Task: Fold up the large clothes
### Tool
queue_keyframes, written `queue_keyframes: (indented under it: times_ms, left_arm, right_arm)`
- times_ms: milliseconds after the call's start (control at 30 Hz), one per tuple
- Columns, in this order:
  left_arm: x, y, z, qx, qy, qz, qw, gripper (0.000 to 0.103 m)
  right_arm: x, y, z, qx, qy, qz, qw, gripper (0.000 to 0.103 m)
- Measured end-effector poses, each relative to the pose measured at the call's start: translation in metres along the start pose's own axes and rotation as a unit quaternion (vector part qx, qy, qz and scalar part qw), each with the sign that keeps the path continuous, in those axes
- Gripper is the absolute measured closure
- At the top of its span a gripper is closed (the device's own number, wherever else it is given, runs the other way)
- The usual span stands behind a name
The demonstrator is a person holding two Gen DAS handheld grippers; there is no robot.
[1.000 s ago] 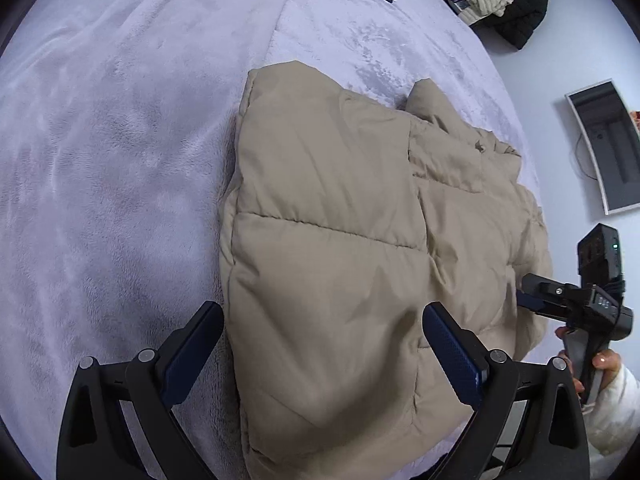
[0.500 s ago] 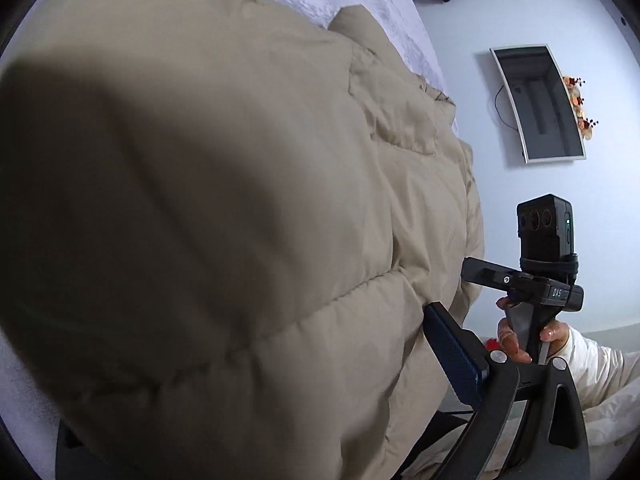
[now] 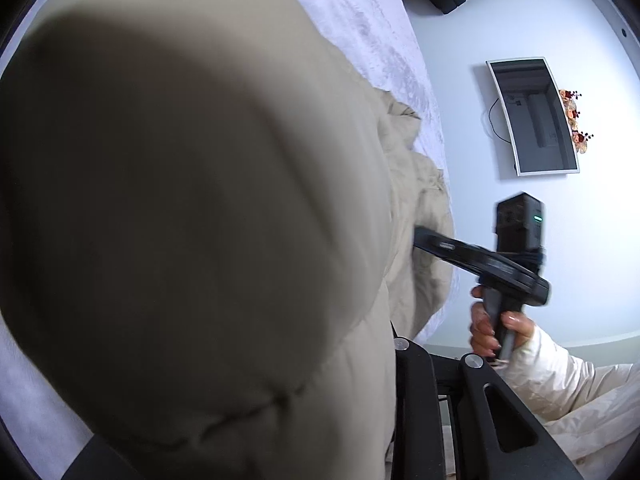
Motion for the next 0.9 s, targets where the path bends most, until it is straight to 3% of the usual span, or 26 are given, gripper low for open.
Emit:
queue_keyframes:
  times_ms: [33,100,267,500,667,800,833,900]
  left_arm:
    - [0.012,0.0,0.003,0.003,0.004,-0.003,1.0,0.072]
    - [0.037,0.001,0.005,0.008,0.017,-0.012,0.9997,0.072]
    - [0.101,0.0,-0.011,0.015,0.07,-0.029,0.997,0.072]
    - [0.185,0.008,-0.072,0.013,0.133,-0.035,0.9905,0.071]
    - [0.234,0.015,-0.115,-0.006,0.124,-0.063,0.9902,0.033]
    - [0.252,0.015,-0.148,-0.046,0.099,-0.071,0.9915,0.03]
    - [0.256,0.013,-0.157,-0.059,0.083,-0.072,0.9922,0.019]
    - [0.264,0.011,-0.176,-0.08,0.053,-0.067,0.9931,0.012]
  right_arm:
    - [0.004,0.001,-0.004,0.0,0.003,-0.006,1.0,0.08]
    - [0.012,0.004,-0.015,0.001,0.012,-0.009,1.0,0.09]
    - [0.025,0.012,-0.04,-0.005,0.039,-0.017,0.999,0.097]
    - [0.044,0.016,-0.064,-0.019,0.094,-0.069,0.993,0.103]
    - [0.056,0.021,-0.042,-0.027,0.125,-0.09,0.988,0.103]
    - [0.087,0.018,0.004,0.002,0.124,-0.096,0.988,0.103]
    - [0.099,0.016,0.016,0.011,0.122,-0.106,0.987,0.103]
    - [0.119,0.009,0.034,0.024,0.118,-0.124,0.985,0.103]
Point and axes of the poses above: each gripper's, at about its wrist camera, not at the fingertips, and z roughly against the way its jaws point, x to its right, y to its top, the point moved 5 cm from there along -z, roughly the way its jaws point, and after that the axes turned 12 degrees about x, right-handed, at the moved point
